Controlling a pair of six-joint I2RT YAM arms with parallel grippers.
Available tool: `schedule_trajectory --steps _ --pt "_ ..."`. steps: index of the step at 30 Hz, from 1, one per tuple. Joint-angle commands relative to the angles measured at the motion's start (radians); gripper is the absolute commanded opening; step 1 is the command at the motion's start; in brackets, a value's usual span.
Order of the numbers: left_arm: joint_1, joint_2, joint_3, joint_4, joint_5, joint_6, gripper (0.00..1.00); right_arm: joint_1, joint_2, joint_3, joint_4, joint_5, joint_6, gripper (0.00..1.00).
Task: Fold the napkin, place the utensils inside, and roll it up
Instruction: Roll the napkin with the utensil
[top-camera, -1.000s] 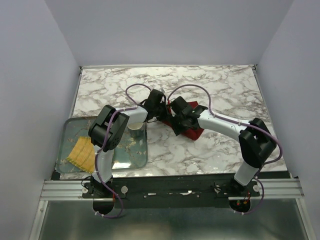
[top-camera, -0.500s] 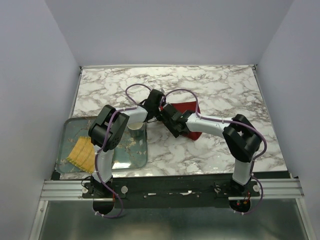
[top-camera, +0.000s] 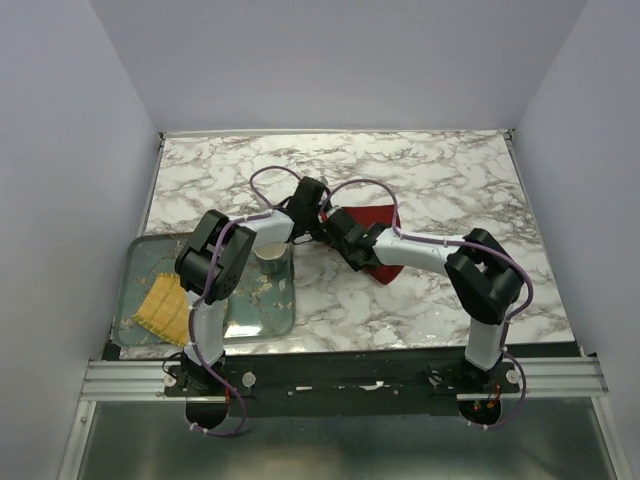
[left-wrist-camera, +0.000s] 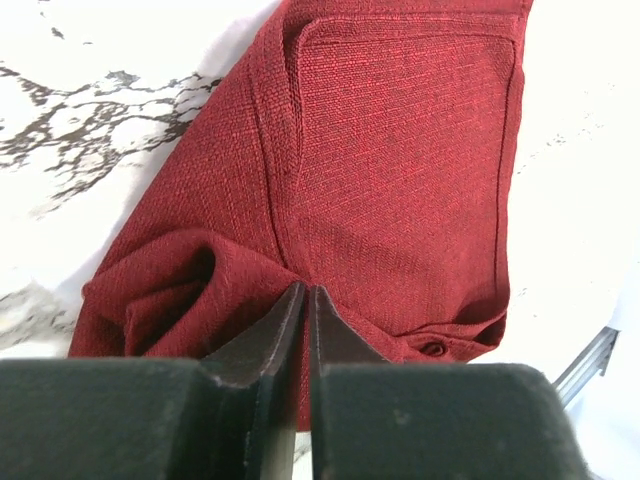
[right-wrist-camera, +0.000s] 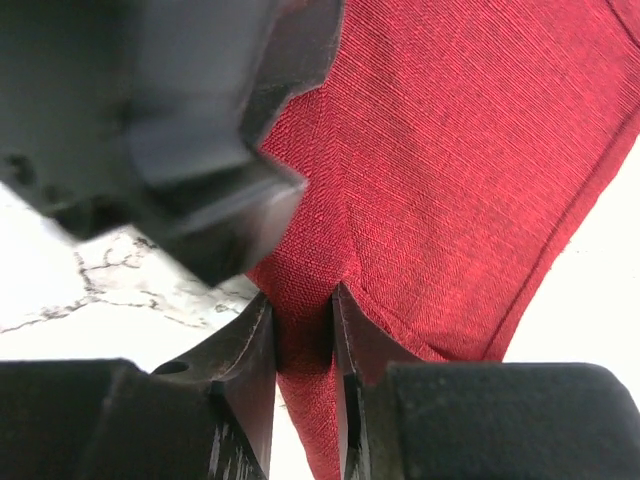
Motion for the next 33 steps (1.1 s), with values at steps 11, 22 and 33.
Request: schedule_trajectory --steps 11,22,33 --pt "0.015 -0.172 0.150 -0.264 -0.069 0.114 0.40 -0.240 -0.027 -0.067 0.051 -0.666 0.016 0.20" --pt "0.011 -0.178 0.099 -0.180 0.028 0.059 0.35 -0.472 0.151 -0.054 0.033 -1.156 0.044 0.23" --pt "-0.017 -0.072 0.075 -0.107 0.048 0.013 0.27 -0.539 0.246 -0.031 -0.004 -1.165 0.085 0.20"
